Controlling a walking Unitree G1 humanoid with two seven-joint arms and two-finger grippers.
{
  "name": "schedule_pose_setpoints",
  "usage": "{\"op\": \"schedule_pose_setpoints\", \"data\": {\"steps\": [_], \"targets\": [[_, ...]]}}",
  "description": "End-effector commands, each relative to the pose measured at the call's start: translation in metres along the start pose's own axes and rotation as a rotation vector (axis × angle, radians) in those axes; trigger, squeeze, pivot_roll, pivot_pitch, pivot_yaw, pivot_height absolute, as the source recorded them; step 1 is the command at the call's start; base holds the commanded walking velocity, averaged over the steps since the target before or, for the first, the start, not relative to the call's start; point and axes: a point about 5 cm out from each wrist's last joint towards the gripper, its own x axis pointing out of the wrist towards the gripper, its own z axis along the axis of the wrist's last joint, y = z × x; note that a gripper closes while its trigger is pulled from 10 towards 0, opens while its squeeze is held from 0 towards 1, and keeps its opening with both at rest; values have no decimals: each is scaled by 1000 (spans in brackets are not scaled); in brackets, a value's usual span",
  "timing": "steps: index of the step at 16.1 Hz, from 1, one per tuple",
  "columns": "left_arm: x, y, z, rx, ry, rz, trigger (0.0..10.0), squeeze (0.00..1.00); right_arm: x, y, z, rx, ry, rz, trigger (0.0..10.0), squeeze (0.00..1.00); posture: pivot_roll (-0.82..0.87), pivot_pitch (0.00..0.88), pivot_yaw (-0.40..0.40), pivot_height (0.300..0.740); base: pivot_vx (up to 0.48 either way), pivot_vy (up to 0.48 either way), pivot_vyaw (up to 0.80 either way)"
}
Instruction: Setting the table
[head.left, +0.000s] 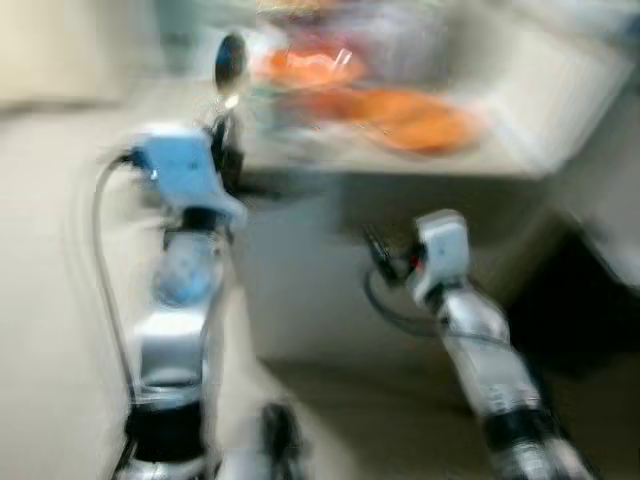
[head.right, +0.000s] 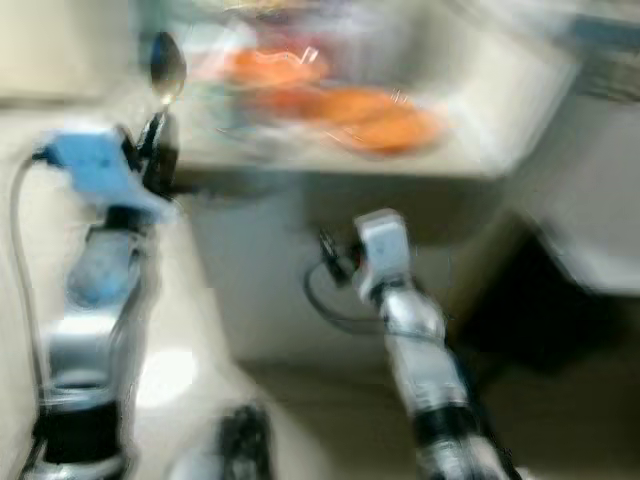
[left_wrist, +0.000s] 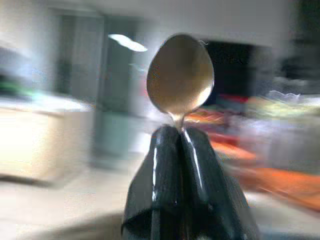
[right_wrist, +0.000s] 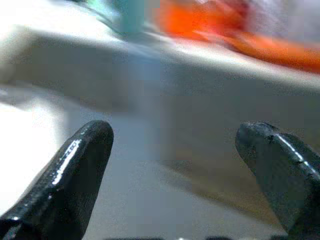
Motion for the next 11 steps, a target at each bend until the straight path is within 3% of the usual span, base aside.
{"op": "schedule_pose_setpoints", "data": {"steps": [1,11], "targets": [[7,-19,6,-28,-18,-64,0,0,-4,-6,-3,-11,20,-14,10000,0,-30,0,17,740,0,0,0],[9,-28,1,-14,14,-81,0,0,-3,-6,-4,-9,26,-22,10000,0,-35,0,19,740,0,-475,0]]}}
